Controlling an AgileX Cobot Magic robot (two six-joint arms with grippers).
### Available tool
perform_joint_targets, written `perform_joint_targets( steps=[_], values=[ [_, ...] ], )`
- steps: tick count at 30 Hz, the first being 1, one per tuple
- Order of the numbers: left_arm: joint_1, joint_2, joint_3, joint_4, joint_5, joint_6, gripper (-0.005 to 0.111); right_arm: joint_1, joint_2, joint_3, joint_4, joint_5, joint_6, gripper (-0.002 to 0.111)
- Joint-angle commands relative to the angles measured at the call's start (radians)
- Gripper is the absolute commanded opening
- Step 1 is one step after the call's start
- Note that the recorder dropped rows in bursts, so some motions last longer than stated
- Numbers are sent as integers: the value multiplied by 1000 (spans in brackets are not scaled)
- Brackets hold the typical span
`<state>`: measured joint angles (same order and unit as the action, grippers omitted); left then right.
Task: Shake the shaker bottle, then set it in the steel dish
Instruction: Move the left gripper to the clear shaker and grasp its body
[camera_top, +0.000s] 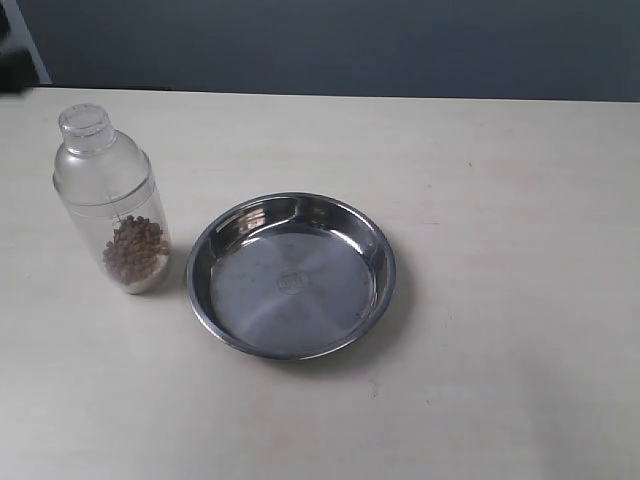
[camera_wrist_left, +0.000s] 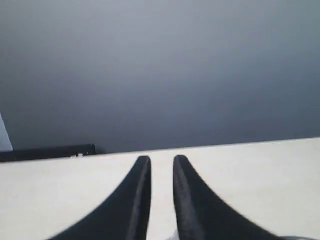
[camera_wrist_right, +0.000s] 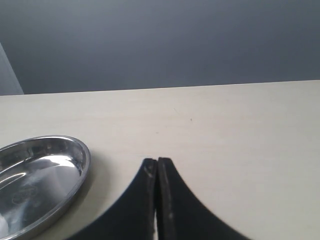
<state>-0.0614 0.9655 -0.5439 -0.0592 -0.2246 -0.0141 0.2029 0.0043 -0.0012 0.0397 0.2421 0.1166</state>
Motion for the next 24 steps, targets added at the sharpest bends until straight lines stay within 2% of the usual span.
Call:
perform_joint_targets(
  steps=[1, 3, 5, 7, 10, 12, 15, 19, 24],
  values=[
    [-1, 87, 176, 89, -358, -98, 23, -4, -4, 1, 4, -16, 0, -1],
    [-1, 132, 183, 223, -415, -140, 37, -4, -4, 1, 4, -14, 0, -1],
    [-1, 170, 183, 344, -463, -220, 61, -4, -4, 1, 4, -14, 0, -1],
    [-1, 200, 183, 359, -480, -258, 84, -4, -4, 1, 4, -14, 0, -1],
    [-1, 244, 183, 344, -451, -255, 104, -4, -4, 1, 4, -14, 0, -1],
    [-1, 304, 183, 320, -442, -236, 105, -4, -4, 1, 4, -14, 0, -1],
    [-1, 395, 183, 305, -505, -218, 105, -4, -4, 1, 4, -14, 0, -1],
    [-1, 529, 183, 174, -605, -121, 105, -4, -4, 1, 4, -13, 0, -1],
    [-1, 622, 183, 164, -666, -116, 105, -4, -4, 1, 4, -13, 0, -1]
  ],
)
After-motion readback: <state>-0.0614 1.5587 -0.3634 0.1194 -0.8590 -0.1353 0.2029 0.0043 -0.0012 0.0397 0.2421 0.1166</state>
